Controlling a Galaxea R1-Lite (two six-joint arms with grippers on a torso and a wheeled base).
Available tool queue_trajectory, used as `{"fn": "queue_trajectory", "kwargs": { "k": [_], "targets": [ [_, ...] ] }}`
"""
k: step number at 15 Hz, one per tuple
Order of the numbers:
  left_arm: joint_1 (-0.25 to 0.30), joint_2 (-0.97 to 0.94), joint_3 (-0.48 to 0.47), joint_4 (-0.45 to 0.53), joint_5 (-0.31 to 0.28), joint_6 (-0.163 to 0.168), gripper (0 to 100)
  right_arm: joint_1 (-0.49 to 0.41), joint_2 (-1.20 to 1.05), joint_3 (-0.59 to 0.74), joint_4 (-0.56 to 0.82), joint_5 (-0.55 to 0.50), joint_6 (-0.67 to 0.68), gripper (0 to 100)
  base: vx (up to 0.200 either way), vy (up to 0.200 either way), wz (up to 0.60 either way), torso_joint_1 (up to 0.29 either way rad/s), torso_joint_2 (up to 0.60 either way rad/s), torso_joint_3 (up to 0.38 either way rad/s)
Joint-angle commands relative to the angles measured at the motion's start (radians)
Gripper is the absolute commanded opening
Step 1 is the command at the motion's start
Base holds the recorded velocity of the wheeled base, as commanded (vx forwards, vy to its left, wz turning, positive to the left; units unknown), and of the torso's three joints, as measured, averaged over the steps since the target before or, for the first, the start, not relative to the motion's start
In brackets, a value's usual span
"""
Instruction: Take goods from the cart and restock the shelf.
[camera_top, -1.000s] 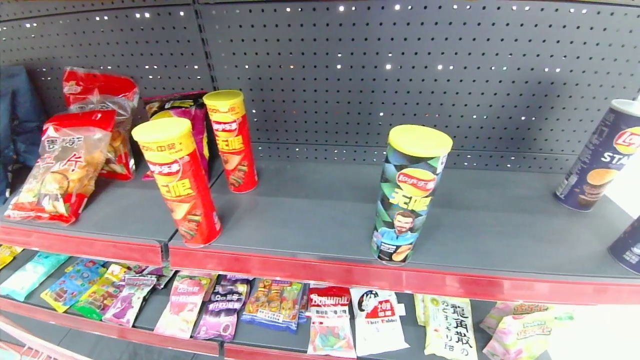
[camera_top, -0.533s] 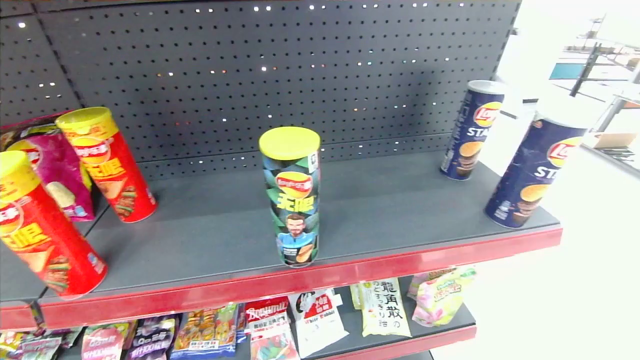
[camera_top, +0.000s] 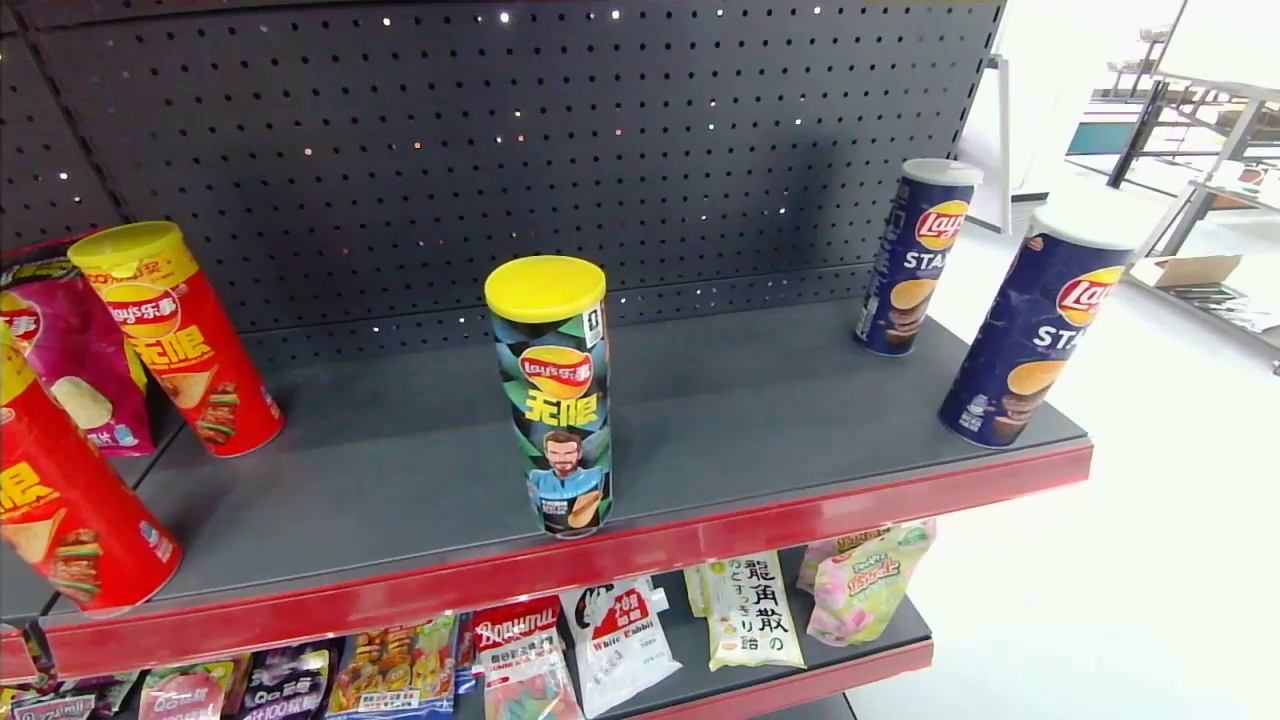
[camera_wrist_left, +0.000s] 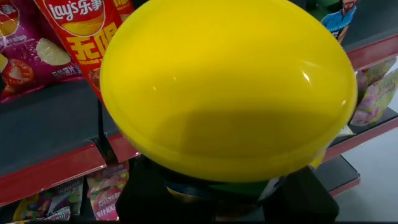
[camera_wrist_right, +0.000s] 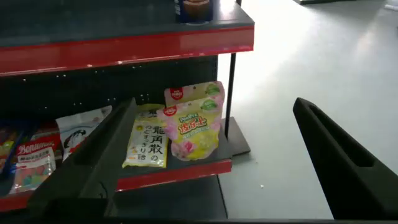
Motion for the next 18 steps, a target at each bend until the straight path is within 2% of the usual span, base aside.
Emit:
{"fn": "queue_trajectory", "kwargs": {
  "k": [1,2,3,5,8,12,16,18],
  "targets": [
    [0.000,0.035,-0.003,-0.001,-0.016,0.000,0,0.000,0.005,0.012,0.000,0.007,-0.040,100,0.000,0.000,0.00,0.000,0.00,0.000],
    [0.000,0.035,-0.003,-0.001,-0.016,0.000,0,0.000,0.005,0.012,0.000,0.007,-0.040,100,0.000,0.000,0.00,0.000,0.00,0.000],
    [0.000,0.090,0.002,-0.062,-0.028,-0.001,0,0.002,0.005,0.010,0.001,0.070,-0.028,100,0.000,0.000,0.00,0.000,0.00,0.000],
    [0.000,0.108,0.002,-0.082,-0.031,-0.015,0,0.002,0.005,0.015,-0.005,0.103,-0.057,100,0.000,0.000,0.00,0.000,0.00,0.000],
    [0.000,0.119,0.006,-0.082,-0.065,-0.020,0,0.002,0.005,0.015,-0.008,0.093,-0.046,100,0.000,0.000,0.00,0.000,0.00,0.000],
    [0.000,0.131,0.005,-0.084,-0.068,-0.021,0,-0.020,0.046,0.010,0.009,-0.021,-0.016,100,0.000,0.000,0.00,0.000,0.00,0.000],
    [0.001,0.127,0.003,-0.084,-0.065,-0.021,0,-0.096,0.074,0.009,0.014,-0.049,-0.014,100,0.000,0.000,0.00,0.000,0.00,0.000],
    [0.001,0.125,0.002,-0.084,-0.067,-0.020,0,-0.090,0.033,0.009,0.014,-0.033,-0.017,100,0.000,0.000,0.00,0.000,0.00,0.000]
  ]
}}
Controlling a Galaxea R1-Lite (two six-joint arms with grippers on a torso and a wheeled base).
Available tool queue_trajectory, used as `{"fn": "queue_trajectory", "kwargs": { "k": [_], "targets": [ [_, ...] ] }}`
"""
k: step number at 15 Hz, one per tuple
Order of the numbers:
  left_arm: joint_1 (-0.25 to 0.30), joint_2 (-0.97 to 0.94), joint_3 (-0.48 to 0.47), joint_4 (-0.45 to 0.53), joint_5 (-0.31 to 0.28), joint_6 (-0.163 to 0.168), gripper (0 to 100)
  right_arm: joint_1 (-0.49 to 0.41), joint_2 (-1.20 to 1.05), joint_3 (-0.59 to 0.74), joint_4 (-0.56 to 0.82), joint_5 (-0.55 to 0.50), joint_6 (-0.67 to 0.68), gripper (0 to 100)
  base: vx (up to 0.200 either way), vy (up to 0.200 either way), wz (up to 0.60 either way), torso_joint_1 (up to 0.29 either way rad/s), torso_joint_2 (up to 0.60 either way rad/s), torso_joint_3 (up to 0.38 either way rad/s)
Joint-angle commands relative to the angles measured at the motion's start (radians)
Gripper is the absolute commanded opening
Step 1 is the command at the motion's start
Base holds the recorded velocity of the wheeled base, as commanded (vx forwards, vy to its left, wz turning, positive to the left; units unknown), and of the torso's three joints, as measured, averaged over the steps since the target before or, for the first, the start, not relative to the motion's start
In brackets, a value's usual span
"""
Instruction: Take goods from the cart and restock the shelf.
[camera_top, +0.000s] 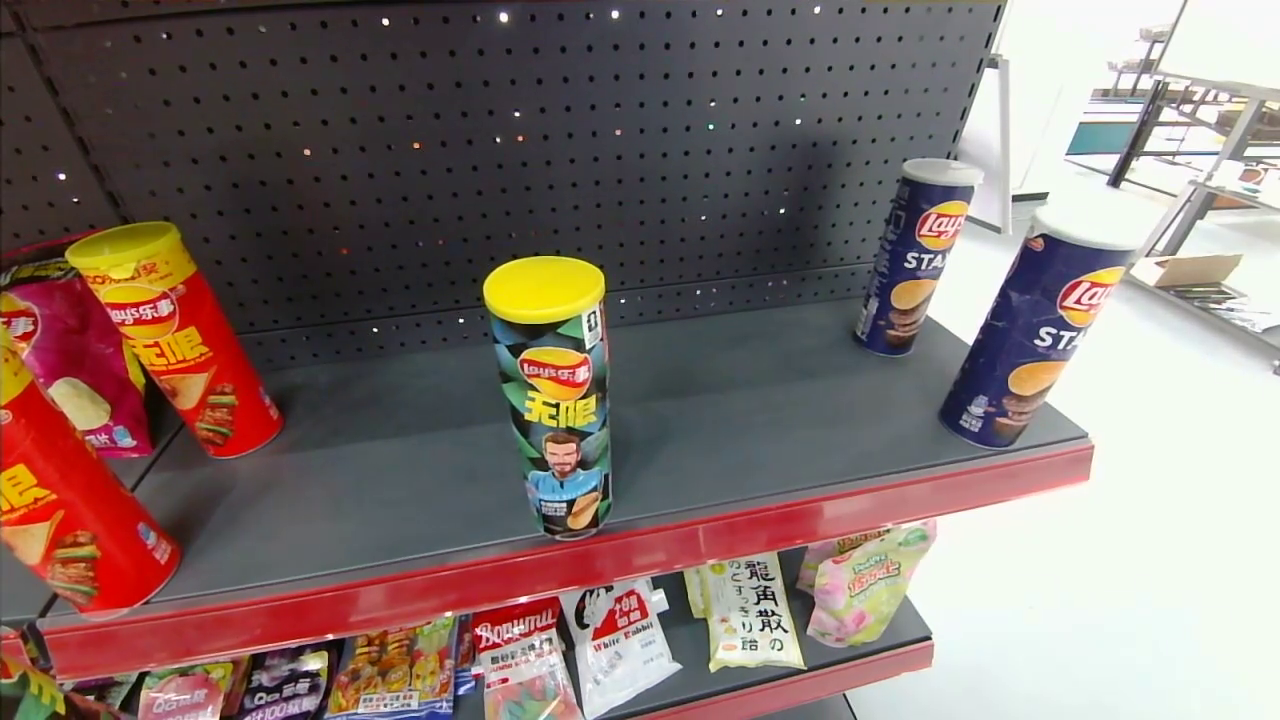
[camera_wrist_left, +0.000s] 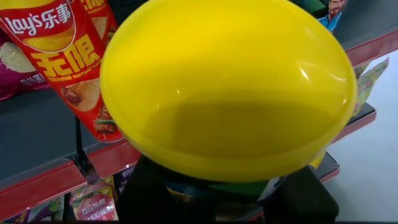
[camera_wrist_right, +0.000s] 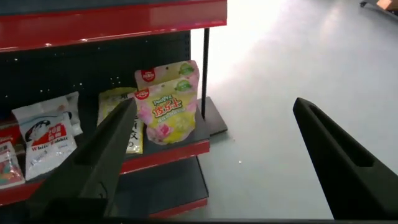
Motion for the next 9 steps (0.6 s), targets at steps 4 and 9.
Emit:
{"fn": "queue_trajectory", "kwargs": {
  "k": [4,9],
  "targets": [
    [0.001,-0.014,0.003,0.001,0.000,0.001,0,0.009,-0.143,0.005,0.049,0.160,0.029,100,0.000,0.000,0.00,0.000,0.00,0.000],
    [-0.001,-0.006,0.006,0.001,-0.003,0.001,0,0.007,-0.143,0.005,0.048,0.124,0.032,100,0.000,0.000,0.00,0.000,0.00,0.000]
  ]
}}
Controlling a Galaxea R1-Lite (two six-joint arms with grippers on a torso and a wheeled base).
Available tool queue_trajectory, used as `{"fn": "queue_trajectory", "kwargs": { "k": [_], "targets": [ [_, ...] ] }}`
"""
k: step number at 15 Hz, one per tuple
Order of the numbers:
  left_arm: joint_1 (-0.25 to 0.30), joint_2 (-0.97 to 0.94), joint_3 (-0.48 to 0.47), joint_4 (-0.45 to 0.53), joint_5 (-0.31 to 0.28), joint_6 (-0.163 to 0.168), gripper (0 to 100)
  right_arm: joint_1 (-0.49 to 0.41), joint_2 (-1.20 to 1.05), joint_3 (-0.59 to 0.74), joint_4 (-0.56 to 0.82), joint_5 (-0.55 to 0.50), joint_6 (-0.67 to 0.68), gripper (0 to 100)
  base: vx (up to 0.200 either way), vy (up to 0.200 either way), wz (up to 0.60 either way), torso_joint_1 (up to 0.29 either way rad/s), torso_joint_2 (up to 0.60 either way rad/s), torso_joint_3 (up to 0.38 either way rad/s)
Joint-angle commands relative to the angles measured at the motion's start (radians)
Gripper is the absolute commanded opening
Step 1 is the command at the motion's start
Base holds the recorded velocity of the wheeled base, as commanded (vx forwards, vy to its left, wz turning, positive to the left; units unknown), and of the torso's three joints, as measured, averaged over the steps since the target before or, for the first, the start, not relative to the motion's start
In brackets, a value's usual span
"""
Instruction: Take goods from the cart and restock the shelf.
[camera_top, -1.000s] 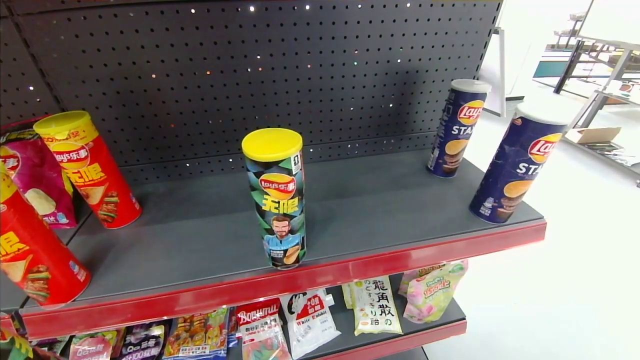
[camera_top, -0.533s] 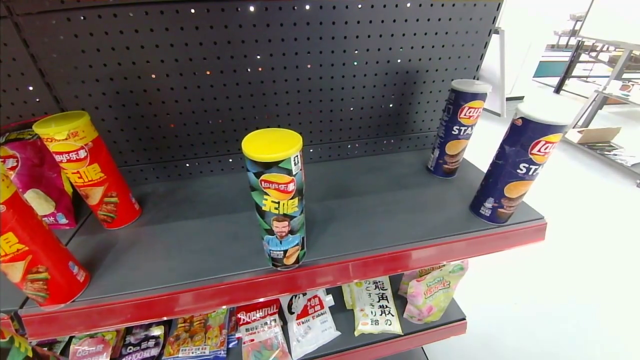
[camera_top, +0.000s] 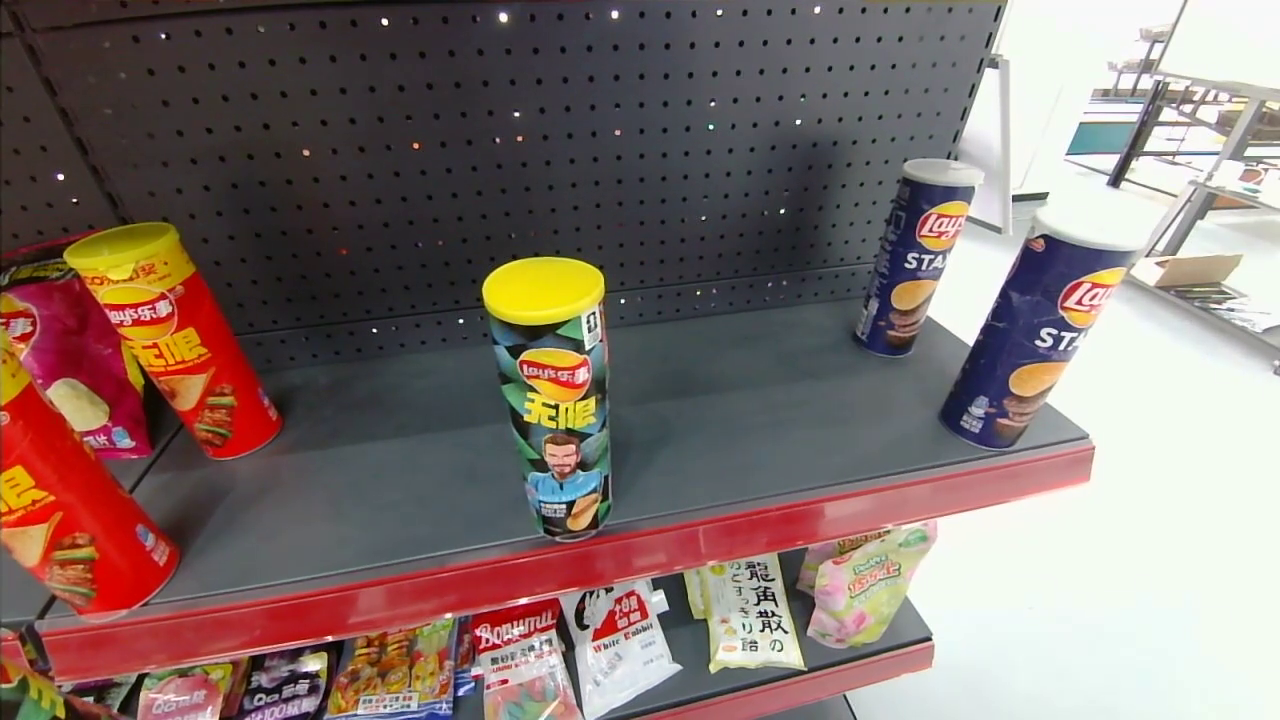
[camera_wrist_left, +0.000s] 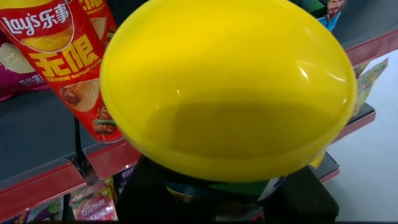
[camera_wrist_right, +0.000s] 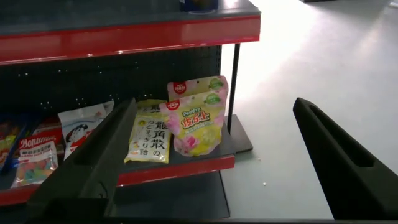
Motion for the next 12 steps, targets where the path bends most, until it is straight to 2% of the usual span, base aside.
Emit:
{"fn": "queue_trajectory", "kwargs": {
  "k": [1,4,6,9,10,11,12],
  "targets": [
    [-0.001,0.002,0.007,0.000,-0.002,0.000,0,0.000,-0.005,0.000,0.000,0.000,0.001,100,0.000,0.000,0.00,0.000,0.00,0.000],
    [-0.001,0.092,-0.003,-0.029,-0.080,0.008,0,0.000,-0.005,0.000,0.000,0.000,0.001,100,0.000,0.000,0.00,0.000,0.00,0.000],
    [-0.001,0.200,-0.030,-0.147,-0.100,0.017,0,0.000,-0.005,0.000,0.000,0.000,0.001,100,0.000,0.000,0.00,0.000,0.00,0.000],
    [-0.001,0.450,-0.274,-0.187,-0.101,0.017,0,0.000,-0.005,0.000,0.000,0.000,-0.001,100,0.000,0.000,0.00,0.000,0.00,0.000],
    [-0.008,0.497,-0.317,-0.202,-0.101,0.017,0,0.000,-0.005,0.000,0.000,0.000,0.001,100,0.000,0.000,0.00,0.000,0.00,0.000],
    [-0.048,0.559,-0.369,-0.238,-0.094,0.011,0,0.000,-0.005,0.000,0.000,0.000,0.001,100,0.000,0.000,0.00,0.000,0.00,0.000],
    [-0.054,0.595,-0.392,-0.254,-0.094,0.012,0,0.000,-0.005,0.000,0.000,0.000,0.001,100,0.000,0.000,0.00,0.000,0.00,0.000]
  ]
}}
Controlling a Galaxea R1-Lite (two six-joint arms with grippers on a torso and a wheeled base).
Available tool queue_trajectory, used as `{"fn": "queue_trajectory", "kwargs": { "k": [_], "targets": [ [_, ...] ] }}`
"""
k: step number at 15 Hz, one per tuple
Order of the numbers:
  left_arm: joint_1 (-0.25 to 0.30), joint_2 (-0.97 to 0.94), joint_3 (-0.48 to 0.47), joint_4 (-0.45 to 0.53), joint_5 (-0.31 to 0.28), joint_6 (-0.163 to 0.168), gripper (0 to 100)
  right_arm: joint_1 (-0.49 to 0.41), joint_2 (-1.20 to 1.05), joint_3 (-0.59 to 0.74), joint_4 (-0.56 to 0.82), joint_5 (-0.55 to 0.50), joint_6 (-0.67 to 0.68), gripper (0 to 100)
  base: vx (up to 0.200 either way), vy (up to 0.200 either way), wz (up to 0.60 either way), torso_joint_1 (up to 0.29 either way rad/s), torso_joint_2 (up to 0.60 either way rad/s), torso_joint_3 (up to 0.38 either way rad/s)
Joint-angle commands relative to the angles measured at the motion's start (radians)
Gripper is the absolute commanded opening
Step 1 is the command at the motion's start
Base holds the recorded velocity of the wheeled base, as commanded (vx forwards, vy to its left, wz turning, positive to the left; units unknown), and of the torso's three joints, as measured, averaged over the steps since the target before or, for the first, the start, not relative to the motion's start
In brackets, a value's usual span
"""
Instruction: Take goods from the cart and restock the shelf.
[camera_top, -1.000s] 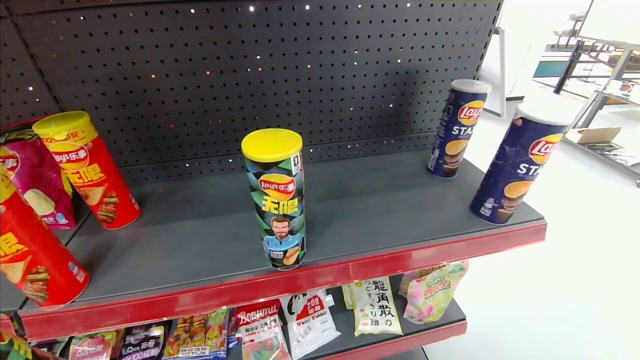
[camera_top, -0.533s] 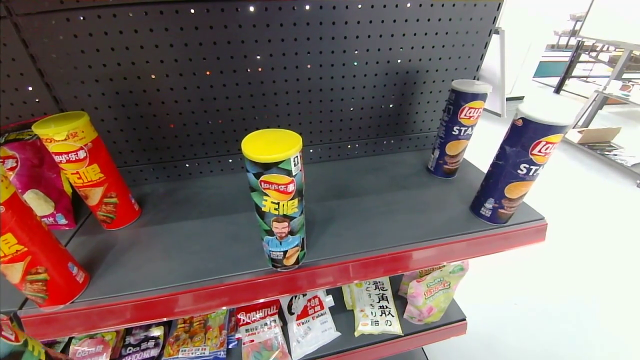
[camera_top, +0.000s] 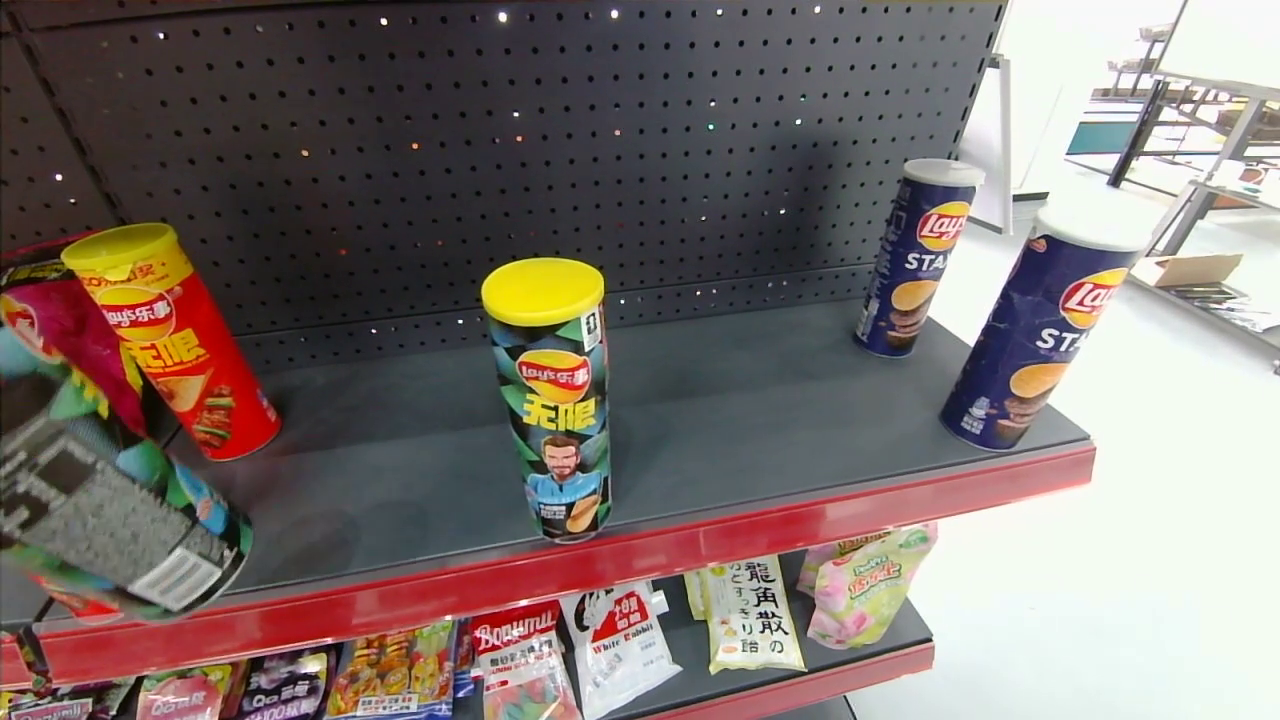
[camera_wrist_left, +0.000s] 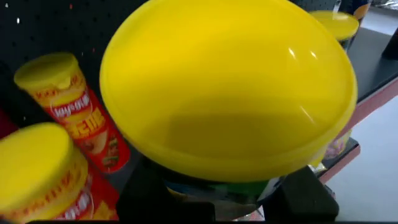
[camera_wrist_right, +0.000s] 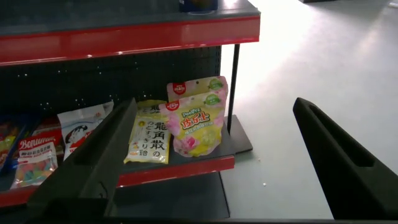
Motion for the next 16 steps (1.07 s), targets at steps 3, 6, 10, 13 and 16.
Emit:
{"fn": "queue_trajectory", "kwargs": {
  "k": [3,6,10,13,16],
  "targets": [
    [-0.130,0.281,-0.094,-0.068,0.023,-0.019,0,0.000,-0.001,0.000,0.000,0.000,0.000,100,0.000,0.000,0.00,0.000,0.00,0.000],
    [-0.151,0.472,-0.201,-0.151,0.031,-0.033,0,0.000,-0.001,0.000,0.000,0.000,0.000,100,0.000,0.000,0.00,0.000,0.00,0.000],
    [-0.194,0.670,-0.351,-0.163,0.051,-0.036,0,0.000,-0.001,0.000,0.000,0.000,0.000,100,0.000,0.000,0.00,0.000,0.00,0.000],
    [-0.268,0.825,-0.483,-0.181,0.111,-0.045,0,0.000,-0.001,0.000,0.000,0.000,0.000,100,0.000,0.000,0.00,0.000,0.00,0.000],
    [-0.334,0.966,-0.637,-0.190,0.264,-0.116,0,0.000,-0.001,0.000,0.000,0.000,0.000,100,0.000,0.000,0.00,0.000,0.00,0.000]
  ]
}}
